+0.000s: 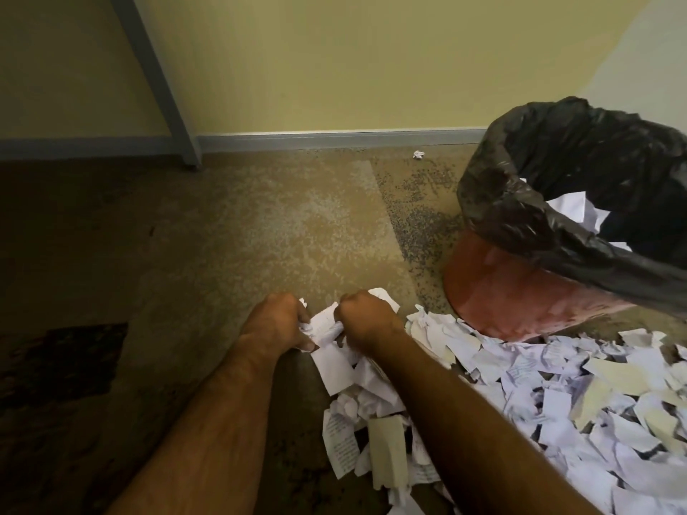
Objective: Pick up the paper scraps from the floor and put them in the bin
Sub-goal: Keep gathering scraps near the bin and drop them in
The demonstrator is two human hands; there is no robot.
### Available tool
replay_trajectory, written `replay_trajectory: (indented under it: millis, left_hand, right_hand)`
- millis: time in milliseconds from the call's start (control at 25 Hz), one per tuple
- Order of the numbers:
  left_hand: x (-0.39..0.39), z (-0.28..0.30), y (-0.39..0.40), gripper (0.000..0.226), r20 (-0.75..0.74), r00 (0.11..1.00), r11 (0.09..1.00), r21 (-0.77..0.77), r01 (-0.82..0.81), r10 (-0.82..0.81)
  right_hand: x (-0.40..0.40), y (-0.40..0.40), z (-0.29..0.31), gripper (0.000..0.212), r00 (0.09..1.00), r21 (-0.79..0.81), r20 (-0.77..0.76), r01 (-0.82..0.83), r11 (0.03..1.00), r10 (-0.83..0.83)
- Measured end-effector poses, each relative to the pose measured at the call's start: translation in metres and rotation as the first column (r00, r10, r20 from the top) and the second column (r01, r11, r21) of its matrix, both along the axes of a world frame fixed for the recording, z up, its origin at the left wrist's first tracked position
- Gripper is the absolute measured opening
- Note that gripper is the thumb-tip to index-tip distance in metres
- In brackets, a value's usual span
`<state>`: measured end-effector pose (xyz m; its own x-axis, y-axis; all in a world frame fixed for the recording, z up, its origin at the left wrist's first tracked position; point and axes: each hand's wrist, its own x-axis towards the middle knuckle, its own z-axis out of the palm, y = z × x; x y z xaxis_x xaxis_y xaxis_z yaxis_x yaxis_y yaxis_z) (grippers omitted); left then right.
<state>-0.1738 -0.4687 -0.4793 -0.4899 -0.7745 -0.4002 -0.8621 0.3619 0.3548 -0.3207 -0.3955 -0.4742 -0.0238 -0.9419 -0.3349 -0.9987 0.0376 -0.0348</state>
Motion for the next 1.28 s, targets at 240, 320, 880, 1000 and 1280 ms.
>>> replay_trajectory:
  millis: [240,320,880,1000,1280]
  left_hand:
    - [0.006,0.019,0.002,0.03,-0.109,0.982,0.986,0.073,-0.149,0.157]
    - [0.004,0.034,-0.002,0.029,-0.215,0.952,0.974,0.103,-0.2,0.218]
    - [-0.1,0.196,0.0,0.044,-0.921,0.241,0.897,0.194,-0.397,0.306]
    - [-0.137,0.227,0.015,0.045,-0.96,0.174,0.939,0.161,-0.305,0.221]
    - [-0.221,0.253,0.072,0.039,-0.962,0.269,0.996,0.023,-0.085,0.045]
  right_hand:
    - [-0.02,0.006,0.028,0.008,0.97,-0.123,0.173,0.192,0.974,-0.169]
    - [-0.027,0.007,0.046,0.011,0.943,-0.227,0.267,0.261,0.938,-0.198]
    - [-0.096,0.049,0.249,0.014,0.558,-0.517,0.828,0.717,0.467,0.06]
    - [-0.137,0.072,0.28,0.019,0.559,-0.542,0.827,0.763,0.352,0.061]
    - [-0.219,0.123,0.273,0.027,0.536,-0.499,0.834,0.834,0.238,-0.13]
